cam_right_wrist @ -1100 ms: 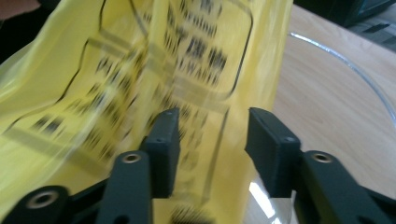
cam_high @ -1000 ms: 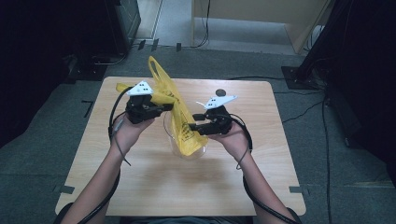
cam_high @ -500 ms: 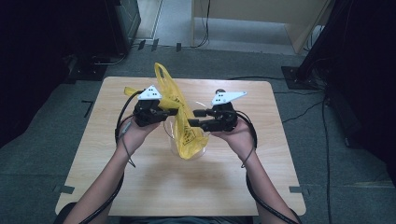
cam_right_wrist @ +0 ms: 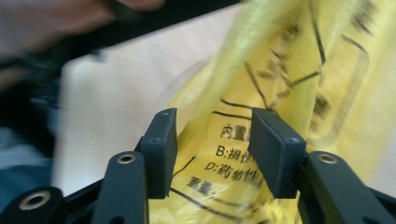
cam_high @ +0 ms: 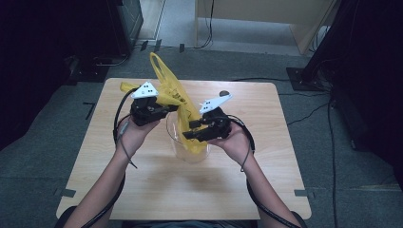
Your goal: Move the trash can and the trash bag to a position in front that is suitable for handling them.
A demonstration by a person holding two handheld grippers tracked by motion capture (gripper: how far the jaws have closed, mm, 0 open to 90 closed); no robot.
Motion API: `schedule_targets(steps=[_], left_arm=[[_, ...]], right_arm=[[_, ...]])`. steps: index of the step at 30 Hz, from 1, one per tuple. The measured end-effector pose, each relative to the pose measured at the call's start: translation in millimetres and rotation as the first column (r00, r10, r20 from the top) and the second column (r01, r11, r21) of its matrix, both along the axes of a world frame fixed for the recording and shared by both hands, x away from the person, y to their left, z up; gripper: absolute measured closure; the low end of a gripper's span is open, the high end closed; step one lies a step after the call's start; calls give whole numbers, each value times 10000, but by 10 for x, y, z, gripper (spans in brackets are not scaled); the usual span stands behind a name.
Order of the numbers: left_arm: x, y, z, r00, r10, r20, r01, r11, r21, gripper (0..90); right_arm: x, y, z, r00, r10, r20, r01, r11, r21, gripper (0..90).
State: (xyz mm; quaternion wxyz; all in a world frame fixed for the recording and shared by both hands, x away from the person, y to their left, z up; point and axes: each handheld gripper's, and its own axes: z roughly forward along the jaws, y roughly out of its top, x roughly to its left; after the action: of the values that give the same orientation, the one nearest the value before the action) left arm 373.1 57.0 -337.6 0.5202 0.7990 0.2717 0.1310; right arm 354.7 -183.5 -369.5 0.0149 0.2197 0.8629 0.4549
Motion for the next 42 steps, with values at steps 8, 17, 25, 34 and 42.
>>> schedule_targets(steps=[8,17,25,34,42], left_arm=[[-114,-124,70,9981,-331,517,306,9983,486,823],[-65,-283,-198,9983,-560,175,523,9846,1668,822],[-18,-305,-302,9934,-876,-734,960,9882,1197,723],[37,-247,-295,9846,-1078,-1379,1128,9932,289,385],[22,-276,-298,9767,-1524,-1511,1581,9871,264,358]], right_arm=[[39,5,-48,9831,-1412,1168,1469,9883,-412,441],[42,-15,-84,9865,-1397,857,1466,9859,-805,286],[89,-212,-17,9770,-2064,530,2041,9779,457,206],[120,-283,4,9614,-2719,-424,2752,9506,1434,179],[152,-388,27,9634,-2405,-1183,2642,9264,2684,213]])
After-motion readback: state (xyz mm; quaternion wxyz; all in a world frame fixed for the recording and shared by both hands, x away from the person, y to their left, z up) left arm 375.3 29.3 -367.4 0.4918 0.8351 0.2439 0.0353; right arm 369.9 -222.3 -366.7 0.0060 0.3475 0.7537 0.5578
